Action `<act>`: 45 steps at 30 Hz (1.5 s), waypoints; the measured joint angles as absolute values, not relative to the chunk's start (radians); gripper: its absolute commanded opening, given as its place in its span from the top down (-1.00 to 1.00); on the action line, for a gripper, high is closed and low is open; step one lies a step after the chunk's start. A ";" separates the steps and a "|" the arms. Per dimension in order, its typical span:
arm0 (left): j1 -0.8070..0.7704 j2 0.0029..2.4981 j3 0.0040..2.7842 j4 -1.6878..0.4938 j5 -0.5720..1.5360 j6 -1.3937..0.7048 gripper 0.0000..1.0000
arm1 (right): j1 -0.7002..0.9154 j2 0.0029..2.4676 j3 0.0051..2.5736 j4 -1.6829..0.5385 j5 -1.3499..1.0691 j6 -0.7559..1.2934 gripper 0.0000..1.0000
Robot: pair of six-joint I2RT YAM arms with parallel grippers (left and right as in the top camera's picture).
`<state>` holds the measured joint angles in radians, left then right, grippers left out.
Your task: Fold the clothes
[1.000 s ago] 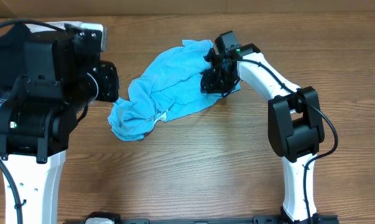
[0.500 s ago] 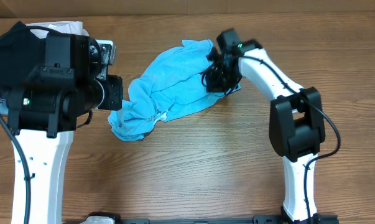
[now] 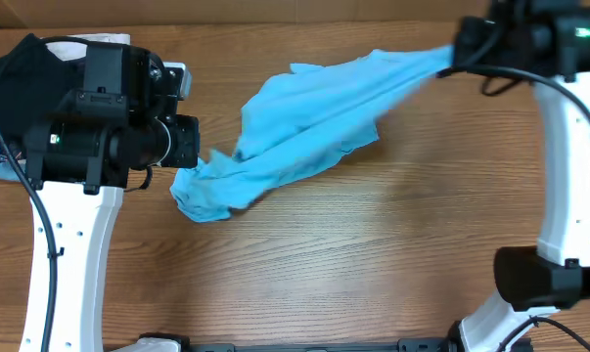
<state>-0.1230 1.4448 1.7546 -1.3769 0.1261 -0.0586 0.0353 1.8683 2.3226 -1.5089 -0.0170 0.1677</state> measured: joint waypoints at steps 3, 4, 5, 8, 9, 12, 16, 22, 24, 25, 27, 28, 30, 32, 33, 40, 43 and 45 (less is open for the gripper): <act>-0.123 1.452 1.745 -1.376 0.162 -0.062 0.29 | -0.003 1.892 2.318 -1.553 0.007 0.176 0.92; -0.123 1.454 1.736 -1.375 0.173 -0.063 0.23 | -0.011 1.902 2.314 -1.561 0.012 0.177 0.92; -0.125 1.458 1.727 -1.374 0.182 -0.065 0.21 | -0.018 1.912 2.311 -1.569 0.019 0.179 0.92; -0.144 1.477 1.684 -1.353 0.201 -0.072 0.13 | -0.028 1.929 2.307 -1.594 0.070 0.183 0.92; -0.154 1.486 1.667 -1.341 0.205 -0.073 0.12 | -0.033 1.930 2.305 -1.606 0.099 0.191 0.92; -0.190 1.514 1.610 -1.320 0.210 -0.073 0.07 | -0.053 1.929 2.305 -1.633 0.164 0.215 0.92; -0.228 1.568 1.535 -1.282 0.218 -0.074 -0.02 | -0.089 1.929 2.305 -1.643 0.215 0.241 0.92; -0.233 1.662 1.490 -1.219 0.209 -0.077 -0.20 | -0.096 1.929 2.305 -1.645 0.241 0.251 0.92; -0.233 1.698 1.490 -1.183 0.205 -0.077 -0.25 | -0.097 1.929 2.305 -1.645 0.241 0.251 0.92; -0.233 1.717 1.490 -1.167 0.204 -0.076 -0.25 | -0.097 1.929 2.305 -1.645 0.241 0.252 0.92; -0.233 1.753 1.490 -1.147 0.202 -0.076 -0.27 | -0.097 1.929 2.305 -1.647 0.241 0.254 0.92; -0.233 1.768 1.490 -1.139 0.202 -0.076 -0.27 | -0.096 1.930 2.305 -1.649 0.241 0.254 0.92; -0.233 1.798 1.490 -1.127 0.204 -0.076 -0.26 | -0.097 1.930 2.305 -1.650 0.241 0.255 0.92; -0.233 1.831 1.489 -1.120 0.208 -0.076 -0.23 | -0.097 1.929 2.305 -1.650 0.241 0.255 0.92; -0.233 1.847 1.489 -1.118 0.210 -0.076 -0.19 | -0.097 1.929 2.305 -1.650 0.241 0.255 0.92; -0.234 1.957 1.486 -1.117 0.247 -0.075 -0.01 | -0.097 1.929 2.305 -1.650 0.241 0.255 0.92; -0.237 1.979 1.484 -1.117 0.252 -0.072 -0.04 | -0.097 1.930 2.305 -1.650 0.241 0.256 0.92; -0.242 1.985 1.484 -1.117 0.250 -0.072 -0.05 | -0.097 1.929 2.305 -1.649 0.240 0.257 0.92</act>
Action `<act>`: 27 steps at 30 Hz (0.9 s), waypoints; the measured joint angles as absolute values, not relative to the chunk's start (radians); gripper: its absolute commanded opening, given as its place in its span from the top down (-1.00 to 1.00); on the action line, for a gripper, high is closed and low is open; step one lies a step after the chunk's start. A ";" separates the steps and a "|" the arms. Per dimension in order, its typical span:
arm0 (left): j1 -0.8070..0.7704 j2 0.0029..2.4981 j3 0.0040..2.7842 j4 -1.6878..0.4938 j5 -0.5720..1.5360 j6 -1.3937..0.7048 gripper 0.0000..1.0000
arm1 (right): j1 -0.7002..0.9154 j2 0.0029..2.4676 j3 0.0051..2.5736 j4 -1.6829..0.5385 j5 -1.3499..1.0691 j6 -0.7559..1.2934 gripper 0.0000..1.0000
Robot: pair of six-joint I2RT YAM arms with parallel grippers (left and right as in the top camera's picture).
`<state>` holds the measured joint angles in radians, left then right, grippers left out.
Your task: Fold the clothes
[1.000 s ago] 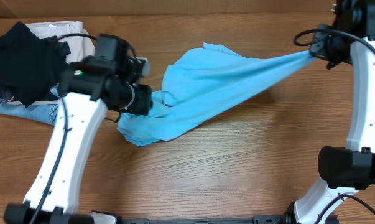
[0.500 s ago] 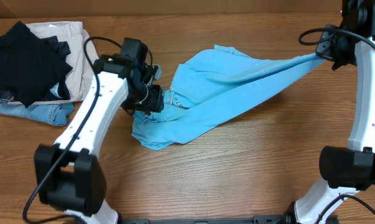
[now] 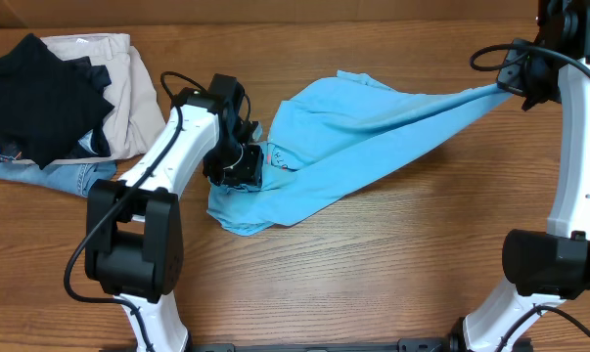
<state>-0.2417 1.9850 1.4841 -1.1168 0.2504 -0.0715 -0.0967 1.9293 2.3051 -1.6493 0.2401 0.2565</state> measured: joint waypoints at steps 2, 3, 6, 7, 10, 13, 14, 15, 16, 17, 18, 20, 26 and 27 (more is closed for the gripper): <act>-0.245 1.988 1.484 -1.116 0.240 -0.070 -0.07 | -0.097 1.929 2.305 -1.650 0.240 0.258 0.92; -0.247 1.988 1.484 -1.114 0.231 -0.069 -0.08 | -0.097 1.929 2.305 -1.650 0.241 0.257 0.92; -0.249 1.988 1.483 -1.100 0.202 -0.068 -0.03 | -0.097 1.930 2.305 -1.650 0.240 0.258 0.92; -0.249 1.988 1.483 -1.095 0.197 -0.068 -0.01 | -0.097 1.929 2.305 -1.651 0.240 0.257 0.92; -0.249 1.988 1.483 -1.089 0.188 -0.068 0.07 | -0.097 1.929 2.305 -1.650 0.240 0.258 0.92; -0.249 1.988 1.483 -1.085 0.185 -0.068 -0.07 | -0.096 1.929 2.305 -1.650 0.240 0.258 0.92; -0.250 1.988 1.483 -1.081 0.183 -0.068 -0.09 | -0.097 1.929 2.305 -1.651 0.241 0.258 0.92; -0.250 1.988 1.483 -1.076 0.182 -0.065 -0.10 | -0.097 1.929 2.305 -1.650 0.241 0.258 0.92; -0.250 1.988 1.483 -1.068 0.182 -0.064 -0.10 | -0.097 1.929 2.305 -1.650 0.241 0.258 0.92; -0.251 1.988 1.483 -1.058 0.182 -0.064 -0.10 | -0.097 1.930 2.305 -1.650 0.241 0.258 0.92; -0.254 1.988 1.483 -1.051 0.182 -0.064 -0.10 | -0.097 1.929 2.305 -1.651 0.241 0.258 0.92; -0.261 1.988 1.483 -1.046 0.181 -0.060 -0.09 | -0.097 1.929 2.305 -1.654 0.241 0.258 0.92; -0.295 1.988 1.465 -1.027 0.178 -0.044 0.56 | -0.097 1.929 2.305 -1.654 0.240 0.258 0.92; -0.302 1.988 1.462 -1.028 0.178 -0.042 0.74 | -0.097 1.929 2.305 -1.654 0.240 0.258 0.92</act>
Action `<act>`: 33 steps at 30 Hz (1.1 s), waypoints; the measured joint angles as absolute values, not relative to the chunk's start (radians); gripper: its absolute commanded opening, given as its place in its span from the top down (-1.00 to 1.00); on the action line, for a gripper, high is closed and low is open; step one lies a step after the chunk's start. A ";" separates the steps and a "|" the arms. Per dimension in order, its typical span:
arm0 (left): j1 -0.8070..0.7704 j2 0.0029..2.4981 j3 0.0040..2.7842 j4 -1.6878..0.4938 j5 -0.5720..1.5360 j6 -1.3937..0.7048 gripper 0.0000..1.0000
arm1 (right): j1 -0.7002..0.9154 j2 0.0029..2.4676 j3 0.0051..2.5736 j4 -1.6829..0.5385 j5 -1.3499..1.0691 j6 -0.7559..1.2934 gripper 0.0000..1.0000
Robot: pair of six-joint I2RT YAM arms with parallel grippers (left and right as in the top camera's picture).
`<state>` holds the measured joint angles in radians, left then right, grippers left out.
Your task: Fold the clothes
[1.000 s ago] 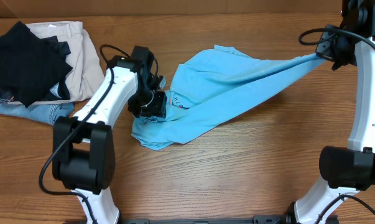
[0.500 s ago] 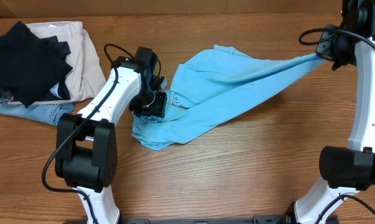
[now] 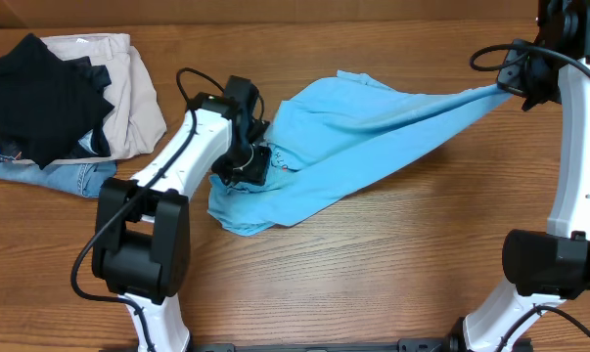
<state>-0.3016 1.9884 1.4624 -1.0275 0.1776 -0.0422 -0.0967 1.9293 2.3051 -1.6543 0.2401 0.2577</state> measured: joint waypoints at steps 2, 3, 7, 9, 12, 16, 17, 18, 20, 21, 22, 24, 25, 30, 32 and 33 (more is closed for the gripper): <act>-0.312 1.988 1.461 -1.029 0.175 -0.041 0.92 | -0.097 1.929 2.305 -1.654 0.241 0.258 0.92; -0.315 1.988 1.461 -1.029 0.172 -0.033 0.92 | -0.097 1.929 2.305 -1.654 0.240 0.258 0.92; -0.319 1.988 1.461 -1.055 0.154 -0.030 0.92 | -0.097 1.929 2.305 -1.654 0.241 0.258 0.92; -0.319 1.988 1.463 -1.080 0.129 -0.030 0.92 | -0.097 1.929 2.305 -1.654 0.241 0.258 0.92; -0.319 1.985 1.488 -1.111 0.084 -0.030 0.92 | -0.097 1.930 2.305 -1.654 0.240 0.258 0.92; -0.318 1.926 1.588 -1.155 0.023 -0.030 0.90 | -0.097 1.930 2.305 -1.652 0.235 0.258 0.92; -0.316 1.901 1.618 -1.161 0.013 -0.030 0.91 | -0.097 1.929 2.305 -1.652 0.235 0.257 0.92; -0.315 1.882 1.639 -1.163 0.006 -0.030 0.90 | -0.097 1.929 2.305 -1.652 0.233 0.258 0.92; -0.304 1.810 1.715 -1.176 -0.013 -0.030 0.86 | -0.097 1.929 2.305 -1.652 0.232 0.258 0.92; -0.294 1.771 1.750 -1.180 -0.021 -0.030 0.81 | -0.097 1.929 2.305 -1.651 0.232 0.261 0.92; -0.284 1.736 1.777 -1.181 -0.028 -0.030 0.66 | -0.097 1.929 2.305 -1.650 0.231 0.262 0.92; -0.250 1.642 1.832 -1.182 -0.043 -0.025 0.49 | -0.097 1.923 2.307 -1.651 0.231 0.269 0.92; -0.229 1.602 1.850 -1.182 -0.047 -0.027 0.48 | -0.097 1.921 2.315 -1.651 0.231 0.271 0.92; -0.146 1.479 1.877 -1.189 -0.065 -0.024 0.56 | -0.097 1.879 2.346 -1.656 0.224 0.277 0.92; -0.136 1.459 1.879 -1.203 -0.070 -0.024 0.58 | -0.097 1.855 2.352 -1.670 0.223 0.280 0.92; -0.136 1.457 1.879 -1.214 -0.070 -0.024 0.57 | -0.097 1.846 2.355 -1.676 0.223 0.281 0.92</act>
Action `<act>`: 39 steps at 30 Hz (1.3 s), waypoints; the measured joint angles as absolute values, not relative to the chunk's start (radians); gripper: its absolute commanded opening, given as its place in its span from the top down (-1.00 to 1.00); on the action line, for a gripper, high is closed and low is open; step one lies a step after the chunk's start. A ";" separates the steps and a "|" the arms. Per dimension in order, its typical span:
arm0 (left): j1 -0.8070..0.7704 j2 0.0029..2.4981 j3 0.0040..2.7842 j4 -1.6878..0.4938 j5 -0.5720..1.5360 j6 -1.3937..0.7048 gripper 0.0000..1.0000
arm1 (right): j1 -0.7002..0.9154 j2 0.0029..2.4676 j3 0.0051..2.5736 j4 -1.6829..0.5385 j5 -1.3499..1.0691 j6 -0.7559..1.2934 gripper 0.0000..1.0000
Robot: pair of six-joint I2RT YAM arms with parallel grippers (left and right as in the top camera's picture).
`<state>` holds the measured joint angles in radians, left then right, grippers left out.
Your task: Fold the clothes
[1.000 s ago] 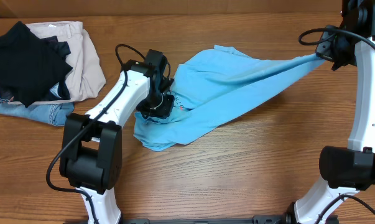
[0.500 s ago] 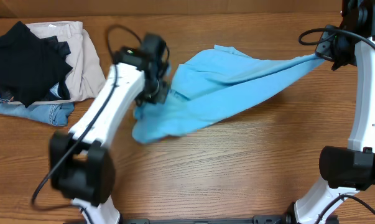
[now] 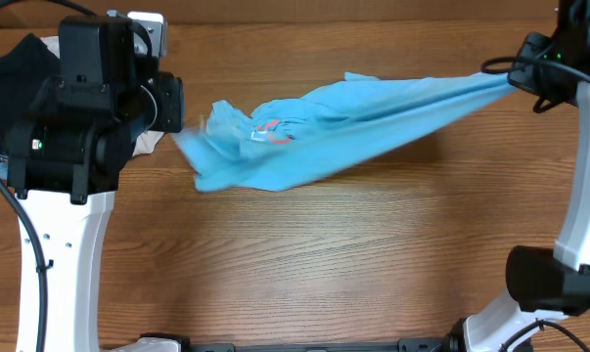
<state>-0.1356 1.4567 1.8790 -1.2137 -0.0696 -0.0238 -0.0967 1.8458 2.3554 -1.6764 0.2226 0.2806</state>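
A light blue shirt hangs stretched in a long band across the far half of the table, with a small orange mark near its bunched left part. My right gripper is shut on the shirt's right end at the far right. My left gripper is raised toward the camera at the left, and the shirt's blurred left end runs up to it. Its fingers are mostly hidden under the wrist.
A pile of other clothes lies at the far left, largely covered by the left arm: a black garment and a beige edge show. The wooden table spreads in front of the shirt.
My left gripper was low on the shirt's collar area near the middle left. Now it is raised and further left with the shirt's left end, and the shirt is stretched out and off the table.
At first the left arm stood high at the left beside the crumpled shirt, whose right end the right gripper held. Then the left gripper was down on the shirt near its collar, twice. Now it is up at the left, the shirt taut between both grippers.
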 measured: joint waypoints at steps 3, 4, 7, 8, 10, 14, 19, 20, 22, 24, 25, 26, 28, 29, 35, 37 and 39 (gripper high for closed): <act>-0.136 1.467 1.879 -1.245 -0.069 -0.024 0.55 | -0.097 1.831 2.361 -1.694 0.222 0.282 0.92; -0.136 1.472 1.879 -1.256 -0.068 -0.024 0.53 | -0.097 1.831 2.361 -1.696 0.222 0.283 0.92; -0.136 1.492 1.879 -1.285 -0.051 -0.024 0.43 | -0.097 1.831 2.361 -1.696 0.221 0.284 0.92; -0.136 1.501 1.878 -1.293 -0.036 -0.024 0.39 | -0.097 1.831 2.361 -1.696 0.222 0.284 0.92; -0.137 1.523 1.876 -1.300 0.001 -0.024 0.34 | -0.097 1.831 2.361 -1.696 0.221 0.284 0.92; -0.157 1.584 1.856 -1.302 0.069 -0.024 0.24 | -0.097 1.831 2.361 -1.696 0.221 0.284 0.92; -0.233 1.721 1.822 -1.303 0.138 -0.024 0.08 | -0.097 1.831 2.361 -1.696 0.221 0.284 0.92; -0.258 1.765 1.816 -1.302 0.143 -0.024 0.07 | -0.097 1.831 2.361 -1.696 0.221 0.284 0.92; -0.303 1.837 1.811 -1.298 0.142 -0.011 0.06 | -0.097 1.831 2.361 -1.695 0.220 0.285 0.92; -0.358 1.911 1.810 -1.285 0.121 0.009 0.05 | -0.097 1.831 2.361 -1.696 0.217 0.284 0.92; -0.393 1.954 1.809 -1.277 0.097 0.019 0.06 | -0.097 1.831 2.361 -1.696 0.217 0.284 0.92; -0.410 1.975 1.807 -1.271 0.087 0.026 0.06 | -0.097 1.831 2.361 -1.696 0.217 0.284 0.92; -0.462 2.033 1.805 -1.257 0.052 0.033 0.06 | -0.097 1.831 2.361 -1.696 0.216 0.284 0.92; -0.485 2.059 1.805 -1.248 0.037 0.036 0.07 | -0.097 1.831 2.361 -1.696 0.217 0.284 0.92; -0.575 2.172 1.803 -1.166 -0.071 0.037 0.07 | -0.097 1.831 2.361 -1.696 0.217 0.284 0.92; -0.581 2.189 1.803 -1.139 -0.110 0.036 0.08 | -0.096 1.831 2.361 -1.696 0.216 0.284 0.92; -0.581 2.202 1.803 -1.120 -0.161 0.033 0.08 | -0.097 1.831 2.361 -1.696 0.216 0.284 0.92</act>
<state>-0.5812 2.2017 1.8030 -1.1202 -0.1608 0.0330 -0.0967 1.8305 2.3611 -1.6958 0.2165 0.2844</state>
